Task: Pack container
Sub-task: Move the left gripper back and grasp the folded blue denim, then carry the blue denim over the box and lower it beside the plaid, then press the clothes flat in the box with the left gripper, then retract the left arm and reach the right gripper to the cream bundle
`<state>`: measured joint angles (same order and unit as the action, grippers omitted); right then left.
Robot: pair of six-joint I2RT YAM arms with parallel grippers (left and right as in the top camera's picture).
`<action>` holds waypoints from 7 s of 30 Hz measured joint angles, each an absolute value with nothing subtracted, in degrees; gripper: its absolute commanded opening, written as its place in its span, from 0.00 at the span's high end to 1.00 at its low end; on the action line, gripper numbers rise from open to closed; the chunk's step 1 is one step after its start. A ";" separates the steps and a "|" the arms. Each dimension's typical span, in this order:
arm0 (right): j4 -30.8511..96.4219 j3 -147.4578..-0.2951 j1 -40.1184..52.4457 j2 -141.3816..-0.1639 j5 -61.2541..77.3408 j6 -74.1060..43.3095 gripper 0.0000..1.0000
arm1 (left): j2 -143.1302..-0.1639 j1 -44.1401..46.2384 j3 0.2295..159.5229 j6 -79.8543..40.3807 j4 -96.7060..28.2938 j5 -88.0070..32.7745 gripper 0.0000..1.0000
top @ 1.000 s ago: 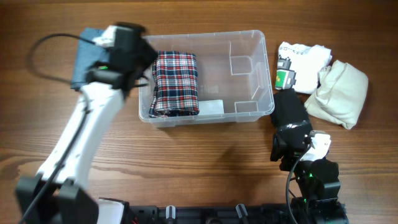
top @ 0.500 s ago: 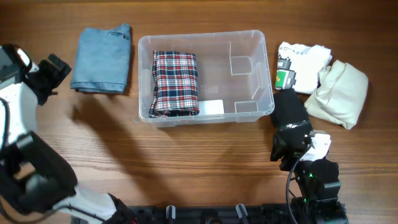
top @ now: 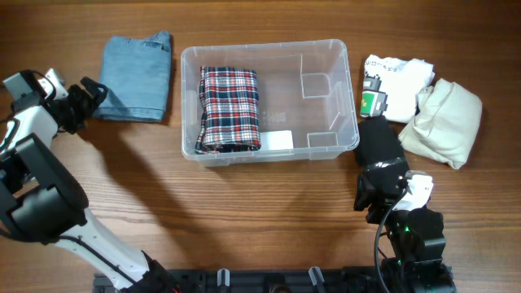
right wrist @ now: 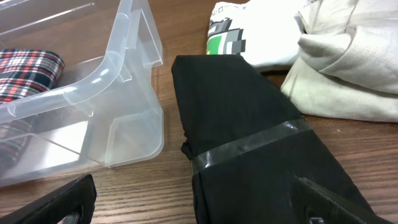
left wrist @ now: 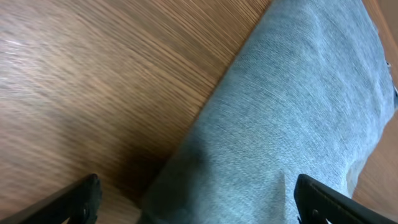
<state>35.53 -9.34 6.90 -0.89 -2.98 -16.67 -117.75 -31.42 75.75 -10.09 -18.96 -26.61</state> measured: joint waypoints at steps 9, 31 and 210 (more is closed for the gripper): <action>35.53 -9.34 6.90 -0.89 -2.98 -16.67 0.00 | -121.10 -29.63 77.10 -8.97 -18.48 -29.74 0.67; 35.53 -9.32 6.90 -0.91 -2.98 -16.67 0.00 | -67.24 -22.24 75.37 -25.50 -33.08 -38.57 0.96; 24.82 -9.41 6.90 -3.99 14.61 -37.01 0.00 | -102.39 11.51 77.10 -3.57 -52.69 11.03 0.00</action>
<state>24.82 -9.41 6.90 -3.99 14.61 -37.01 -102.39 11.51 77.10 -3.57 -52.69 11.03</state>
